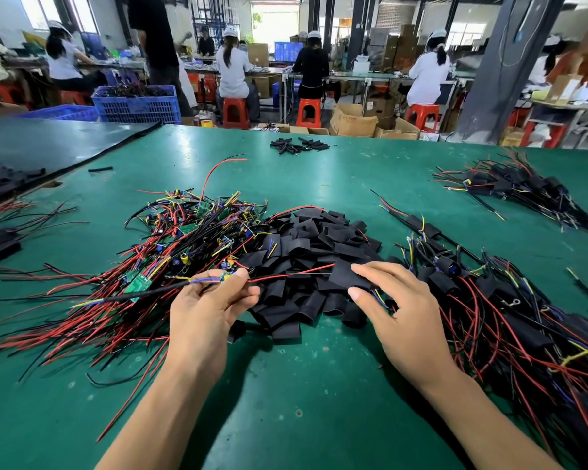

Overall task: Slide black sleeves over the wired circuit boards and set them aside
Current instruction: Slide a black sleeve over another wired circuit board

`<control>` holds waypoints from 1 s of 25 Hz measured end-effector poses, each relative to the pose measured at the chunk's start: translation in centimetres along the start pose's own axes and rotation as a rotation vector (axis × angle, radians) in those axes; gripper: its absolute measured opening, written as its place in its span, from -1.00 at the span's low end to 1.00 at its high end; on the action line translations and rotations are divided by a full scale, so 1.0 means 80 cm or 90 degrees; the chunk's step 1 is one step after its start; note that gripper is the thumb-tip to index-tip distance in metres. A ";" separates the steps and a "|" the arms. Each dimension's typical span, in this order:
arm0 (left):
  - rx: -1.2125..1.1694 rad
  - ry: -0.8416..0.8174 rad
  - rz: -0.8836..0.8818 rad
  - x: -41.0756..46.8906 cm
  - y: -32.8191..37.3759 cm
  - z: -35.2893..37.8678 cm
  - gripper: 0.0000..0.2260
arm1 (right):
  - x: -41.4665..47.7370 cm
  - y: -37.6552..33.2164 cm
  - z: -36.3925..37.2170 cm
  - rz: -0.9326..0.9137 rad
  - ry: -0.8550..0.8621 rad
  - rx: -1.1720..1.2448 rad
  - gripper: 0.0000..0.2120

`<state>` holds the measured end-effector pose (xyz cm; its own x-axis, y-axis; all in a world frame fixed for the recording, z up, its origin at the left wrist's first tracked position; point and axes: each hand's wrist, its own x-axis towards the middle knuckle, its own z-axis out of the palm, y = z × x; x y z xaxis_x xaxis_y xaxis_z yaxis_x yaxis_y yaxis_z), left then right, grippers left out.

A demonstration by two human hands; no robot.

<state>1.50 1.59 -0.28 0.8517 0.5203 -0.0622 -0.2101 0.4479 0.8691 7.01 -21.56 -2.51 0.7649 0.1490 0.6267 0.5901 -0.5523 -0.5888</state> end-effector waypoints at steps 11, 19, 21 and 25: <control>0.010 -0.062 -0.027 0.000 -0.010 0.003 -0.83 | -0.007 -0.003 0.010 -0.086 -0.064 -0.072 -0.73; -0.021 -0.022 -0.002 0.004 -0.002 -0.001 -0.87 | 0.001 0.002 0.000 0.029 0.037 0.028 -0.74; -0.026 -0.023 0.001 0.003 -0.002 0.000 -0.86 | 0.001 0.001 0.000 0.037 0.043 0.039 -0.75; -0.023 -0.033 0.004 0.003 -0.002 -0.001 -0.86 | 0.001 0.002 -0.002 0.055 0.044 0.054 -0.77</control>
<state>1.73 1.72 -0.43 0.8740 0.4850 -0.0310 -0.2315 0.4715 0.8509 7.17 -21.78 -2.48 0.7962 0.0459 0.6033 0.5445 -0.4893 -0.6813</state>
